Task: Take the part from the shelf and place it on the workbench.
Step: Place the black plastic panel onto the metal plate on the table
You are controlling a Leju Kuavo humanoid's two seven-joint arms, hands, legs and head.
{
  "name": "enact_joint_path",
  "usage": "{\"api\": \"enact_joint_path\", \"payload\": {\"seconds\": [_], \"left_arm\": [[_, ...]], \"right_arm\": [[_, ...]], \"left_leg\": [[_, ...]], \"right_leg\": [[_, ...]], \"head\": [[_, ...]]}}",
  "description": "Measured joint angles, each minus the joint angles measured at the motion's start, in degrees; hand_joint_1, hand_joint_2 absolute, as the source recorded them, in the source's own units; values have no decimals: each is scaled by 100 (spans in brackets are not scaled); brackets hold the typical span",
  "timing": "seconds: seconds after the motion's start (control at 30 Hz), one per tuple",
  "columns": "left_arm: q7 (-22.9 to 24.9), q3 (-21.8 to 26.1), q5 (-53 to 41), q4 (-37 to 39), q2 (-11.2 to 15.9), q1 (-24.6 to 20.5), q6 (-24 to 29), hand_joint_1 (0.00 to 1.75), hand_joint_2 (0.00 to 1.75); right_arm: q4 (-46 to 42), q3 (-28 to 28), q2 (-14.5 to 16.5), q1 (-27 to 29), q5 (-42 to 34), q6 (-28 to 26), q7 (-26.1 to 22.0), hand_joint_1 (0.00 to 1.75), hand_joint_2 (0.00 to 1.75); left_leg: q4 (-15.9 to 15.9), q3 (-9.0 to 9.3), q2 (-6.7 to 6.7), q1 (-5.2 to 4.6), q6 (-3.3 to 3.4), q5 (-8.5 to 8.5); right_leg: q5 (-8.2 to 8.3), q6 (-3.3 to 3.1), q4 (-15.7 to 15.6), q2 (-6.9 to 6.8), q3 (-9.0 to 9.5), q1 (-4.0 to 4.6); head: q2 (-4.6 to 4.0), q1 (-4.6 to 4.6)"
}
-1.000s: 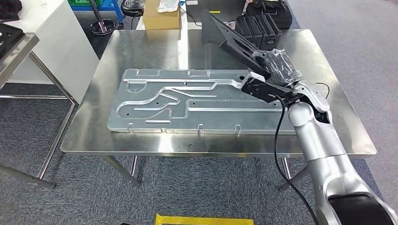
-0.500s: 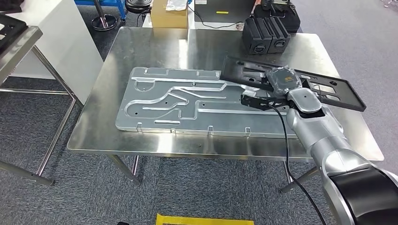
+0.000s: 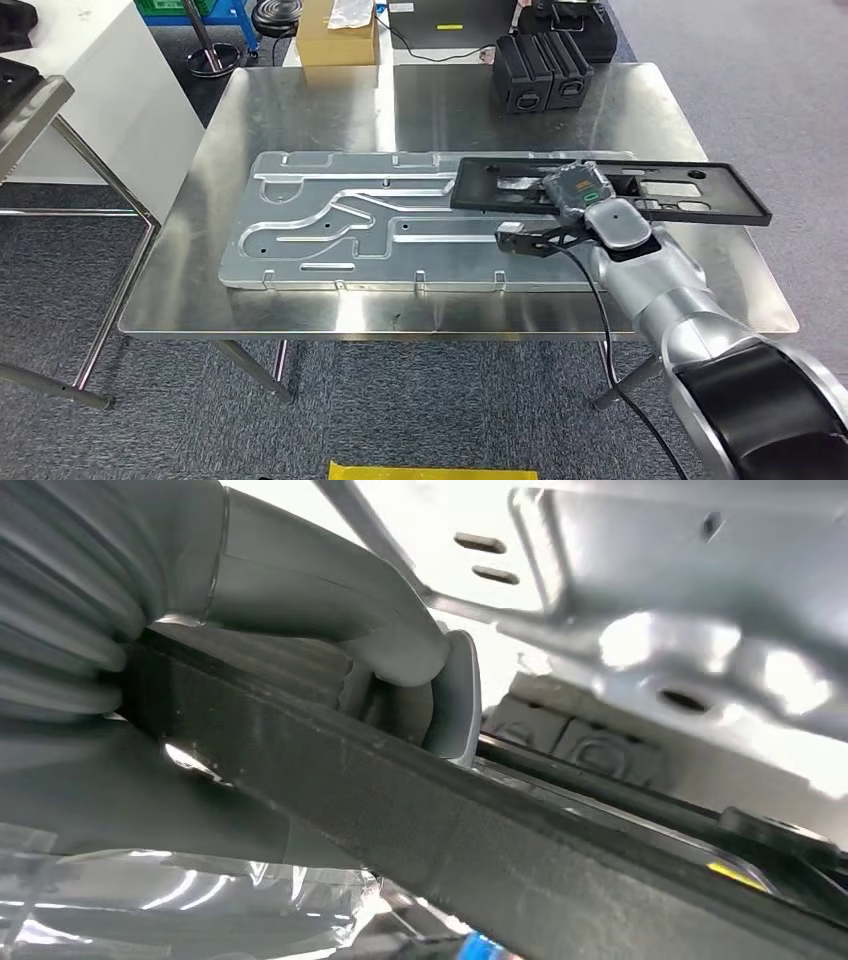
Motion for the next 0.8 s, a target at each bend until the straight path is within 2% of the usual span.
{"api": "enact_joint_path", "payload": {"seconds": [0.03,0.1,0.17,0.27,0.3,0.33,0.4,0.43,0.47,0.5,0.57,0.6,0.63,0.7,0.73,0.8], "left_arm": [[-8,0,1,0,0,7,1,0,175],[-24,0,1,0,1,13,2,0,175],[-33,0,-4,1,-2,16,1,0,175],[-31,0,-29,2,-20,23,-1,0,175],[-30,0,-36,2,-27,21,-1,0,175],[-30,0,-38,2,-31,18,-1,0,175],[-29,0,-41,2,-32,19,2,0,175],[-28,0,-43,2,-34,25,5,0,175],[-26,0,-46,2,-37,32,10,0,175],[-25,0,-50,2,-43,37,16,0,175],[-23,0,-56,2,-59,41,31,0,175],[-26,0,-57,2,-67,41,43,0,175],[-31,0,-57,2,-73,41,57,0,175],[-51,0,-55,2,-82,42,81,0,175],[-64,0,-54,2,-84,43,90,0,175],[-85,0,-52,2,-86,47,102,0,175]], "right_arm": [[20,15,39,2,22,-23,-4,175,175],[51,34,108,-1,70,-107,-5,175,175],[81,50,170,16,121,-197,0,175,175],[108,85,248,46,204,-375,29,175,175],[113,96,269,48,227,-458,41,175,175],[119,107,289,55,245,-544,55,175,175],[132,126,340,105,281,-772,106,175,175],[136,131,365,152,304,-909,146,175,175],[138,133,391,202,333,-1071,192,175,175],[137,133,417,244,365,-1253,240,175,175],[132,134,466,287,428,-1649,325,175,175],[130,134,495,295,453,-1865,355,175,175],[129,134,522,305,475,-2060,377,175,175],[129,134,569,351,486,-2372,390,175,175],[128,134,589,384,475,-2459,387,175,175],[122,133,619,437,432,-2551,369,175,175]], "left_leg": [[-420,183,0,-4,27,207],[-1030,470,-4,-28,81,418],[-1160,532,-8,-55,116,417],[-1234,553,0,-28,193,467],[-1262,565,4,-13,220,484],[-1279,573,7,-6,237,495],[-1281,573,4,-8,247,500],[-1277,573,1,-9,247,499],[-1273,574,-1,-9,246,497],[-1267,574,-4,-9,242,494],[-1254,573,-6,-14,219,479],[-1244,567,-6,-21,199,471],[-1240,561,-4,-27,173,466],[-1250,560,-1,-32,117,467],[-1251,558,-1,-28,85,458],[-1068,491,-2,-24,30,315]], "right_leg": [[-15,6,16,9,4,5],[-27,40,36,21,-5,15],[-17,89,32,26,-17,12],[-72,179,75,25,-31,10],[-181,210,229,18,-96,8],[-346,237,508,9,-217,-5],[-691,280,1274,-8,-566,-25],[-760,291,1539,-11,-695,-34],[-721,294,1602,-12,-733,-41],[-578,288,1428,-13,-656,-46],[-202,248,647,-18,-279,-44],[-80,220,297,-20,-112,-29],[-27,194,76,-21,-10,-12],[-30,148,-21,-20,24,19],[-22,119,-40,-24,37,7],[0,48,-89,-37,69,-22]], "head": [[0,-1],[0,0],[0,5],[0,14],[0,28],[0,38],[0,56],[0,56],[0,57],[0,58],[0,57],[0,54],[0,53],[0,50],[0,50],[0,36]]}}
